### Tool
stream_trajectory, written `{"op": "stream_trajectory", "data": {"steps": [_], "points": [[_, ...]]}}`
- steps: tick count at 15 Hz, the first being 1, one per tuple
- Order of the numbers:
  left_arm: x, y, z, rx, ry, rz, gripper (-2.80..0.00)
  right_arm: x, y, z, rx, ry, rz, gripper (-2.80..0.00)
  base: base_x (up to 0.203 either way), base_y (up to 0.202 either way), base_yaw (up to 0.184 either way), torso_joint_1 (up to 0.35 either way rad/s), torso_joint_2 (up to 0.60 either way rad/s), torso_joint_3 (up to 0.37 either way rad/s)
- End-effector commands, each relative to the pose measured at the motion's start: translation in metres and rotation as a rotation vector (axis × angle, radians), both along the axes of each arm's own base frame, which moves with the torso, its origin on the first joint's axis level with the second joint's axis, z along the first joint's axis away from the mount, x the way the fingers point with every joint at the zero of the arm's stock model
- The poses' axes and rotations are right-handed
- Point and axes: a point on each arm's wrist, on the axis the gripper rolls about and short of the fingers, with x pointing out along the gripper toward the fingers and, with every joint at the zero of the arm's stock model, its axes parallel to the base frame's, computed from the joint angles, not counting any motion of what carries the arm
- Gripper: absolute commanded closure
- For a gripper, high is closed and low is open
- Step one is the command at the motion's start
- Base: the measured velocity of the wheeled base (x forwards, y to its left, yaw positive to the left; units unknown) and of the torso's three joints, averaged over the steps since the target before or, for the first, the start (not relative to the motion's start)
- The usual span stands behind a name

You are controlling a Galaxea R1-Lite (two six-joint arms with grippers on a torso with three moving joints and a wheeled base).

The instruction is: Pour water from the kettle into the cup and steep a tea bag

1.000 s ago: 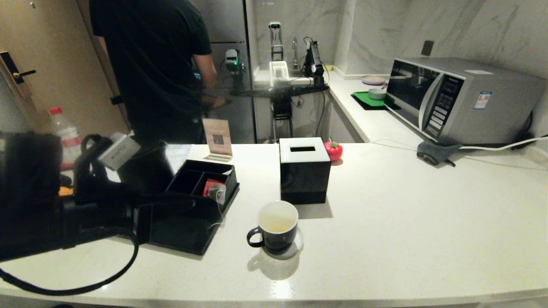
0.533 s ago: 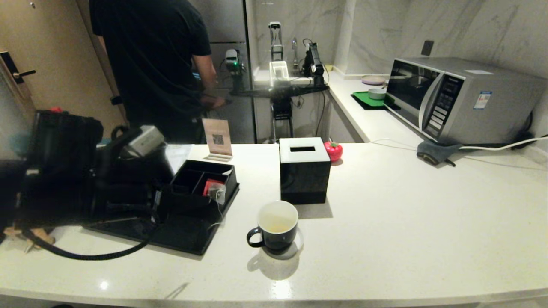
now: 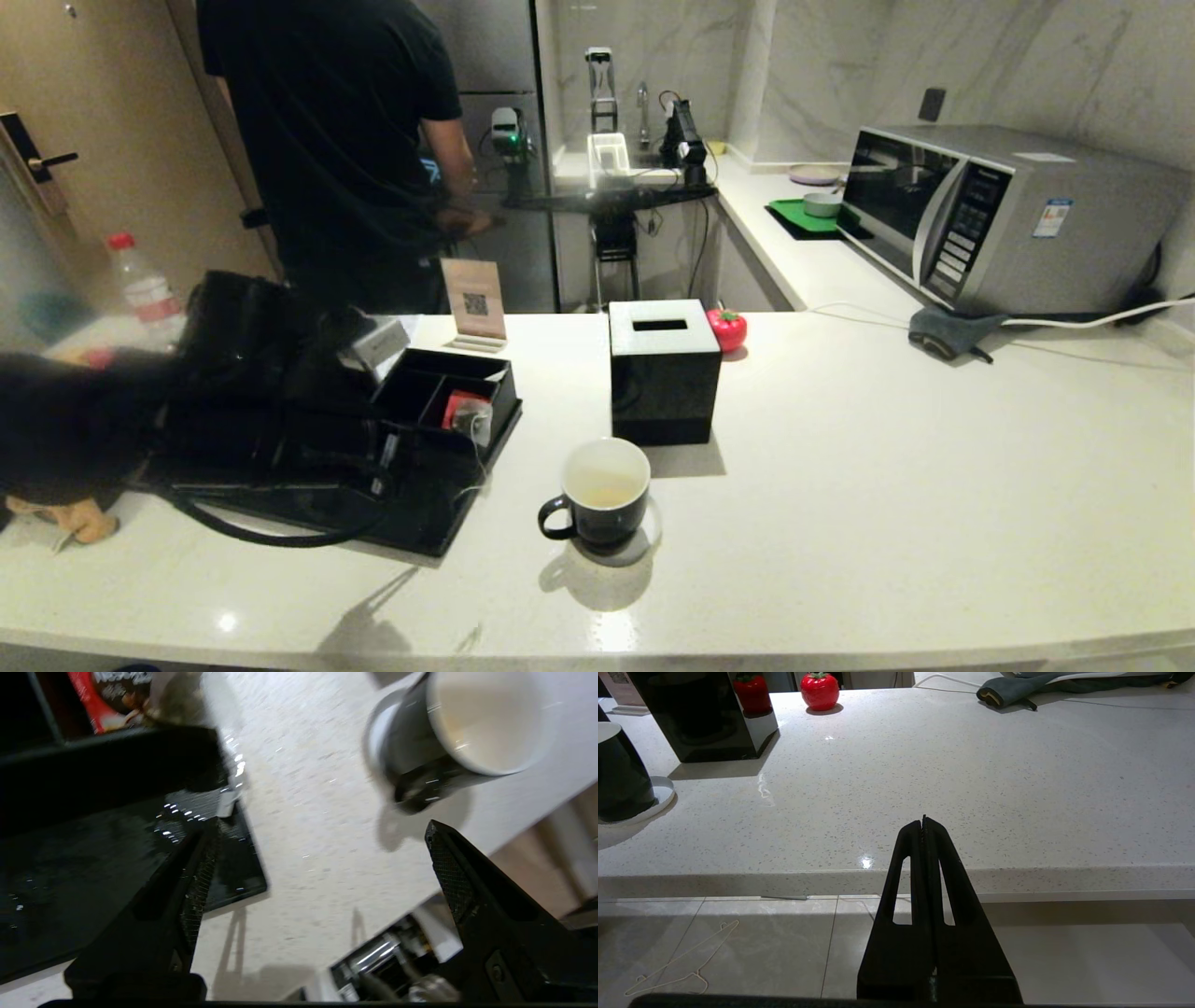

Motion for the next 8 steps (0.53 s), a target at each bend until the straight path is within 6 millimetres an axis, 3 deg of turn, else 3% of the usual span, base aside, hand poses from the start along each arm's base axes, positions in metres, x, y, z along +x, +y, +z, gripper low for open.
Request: {"op": "stream_trajectory", "data": {"steps": [1,4,8], "points": [[0.014,0.0,-0.019,0.043,0.039,0.0,-2.8,0.0,0.0,0.0,0.0,0.001,0.0,0.0,0.0,0.0,0.0,0.0,0.0,0.0],[0.033,-0.002,-0.027,0.05,-0.036,0.023,-2.8,0.0,0.0,0.0,0.0,0.001,0.0,0.0,0.0,0.0,0.0,0.0,0.0,0.0],[0.052,-0.003,-0.024,0.053,-0.082,0.045,-2.8,0.0,0.0,0.0,0.0,0.001,0.0,0.0,0.0,0.0,0.0,0.0,0.0,0.0]]}}
